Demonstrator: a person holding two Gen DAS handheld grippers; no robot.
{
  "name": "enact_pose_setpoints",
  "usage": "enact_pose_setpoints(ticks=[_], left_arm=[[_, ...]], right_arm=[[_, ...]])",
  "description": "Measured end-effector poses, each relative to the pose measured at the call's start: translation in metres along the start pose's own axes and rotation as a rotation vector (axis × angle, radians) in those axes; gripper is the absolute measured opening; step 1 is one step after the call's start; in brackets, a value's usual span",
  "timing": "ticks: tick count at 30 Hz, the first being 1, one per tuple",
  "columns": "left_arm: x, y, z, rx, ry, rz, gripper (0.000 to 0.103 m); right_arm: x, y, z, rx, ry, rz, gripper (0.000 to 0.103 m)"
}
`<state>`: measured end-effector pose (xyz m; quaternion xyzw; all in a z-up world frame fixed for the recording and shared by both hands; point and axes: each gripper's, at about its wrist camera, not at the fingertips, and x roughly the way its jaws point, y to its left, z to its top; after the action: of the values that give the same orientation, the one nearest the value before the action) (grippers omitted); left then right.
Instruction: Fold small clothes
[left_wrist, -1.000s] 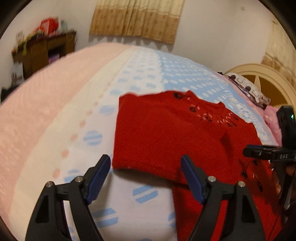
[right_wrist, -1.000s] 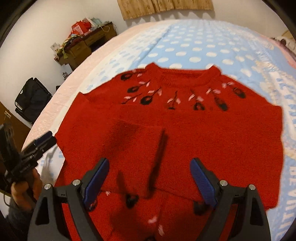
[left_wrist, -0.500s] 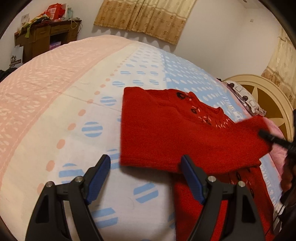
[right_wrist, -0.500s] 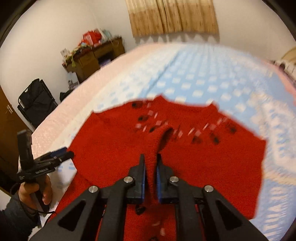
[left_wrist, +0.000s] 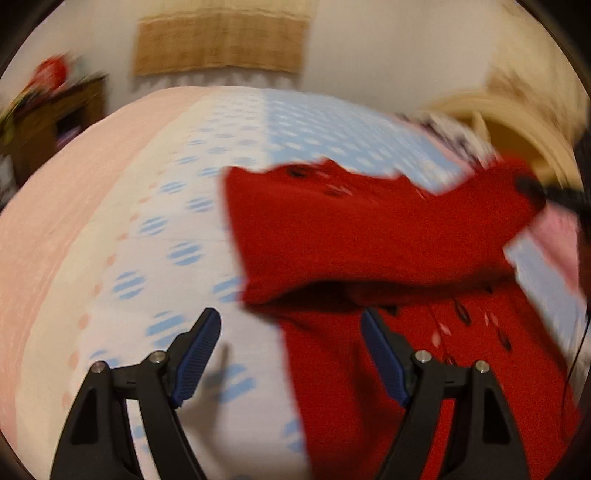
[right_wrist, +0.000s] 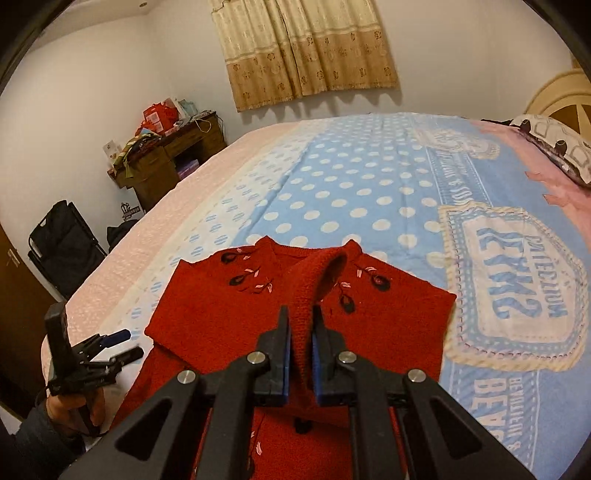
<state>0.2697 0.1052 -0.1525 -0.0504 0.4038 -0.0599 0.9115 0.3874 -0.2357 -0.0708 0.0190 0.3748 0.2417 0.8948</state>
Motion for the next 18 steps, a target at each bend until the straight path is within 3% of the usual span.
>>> enact_pose_setpoints(ticks=[3,6,9,12,17,18], left_arm=[[0.016,-0.026,0.007,0.120,0.041,0.063,0.081],[0.028,-0.029,0.025,0.118,0.029,0.117,0.081],[0.040,-0.024,0.039,0.088,0.026,0.121,0.095],[0.050,-0.027,0.037,0.094,0.056,0.128,0.095],[0.019,-0.039,0.025,0.101,-0.010,0.102,0.095],[0.016,-0.039,0.024,0.097,-0.018,0.098,0.099]], right_arm=[[-0.003,0.017,0.008,-0.025,-0.017,0.029,0.008],[-0.015,0.041,0.021,-0.063,-0.059,0.067,0.008],[-0.027,0.061,0.029,-0.094,-0.086,0.099,0.008],[-0.036,0.075,0.030,-0.122,-0.098,0.114,0.008],[-0.038,0.085,0.041,-0.150,-0.111,0.109,0.008],[-0.037,0.086,0.046,-0.147,-0.114,0.108,0.008]])
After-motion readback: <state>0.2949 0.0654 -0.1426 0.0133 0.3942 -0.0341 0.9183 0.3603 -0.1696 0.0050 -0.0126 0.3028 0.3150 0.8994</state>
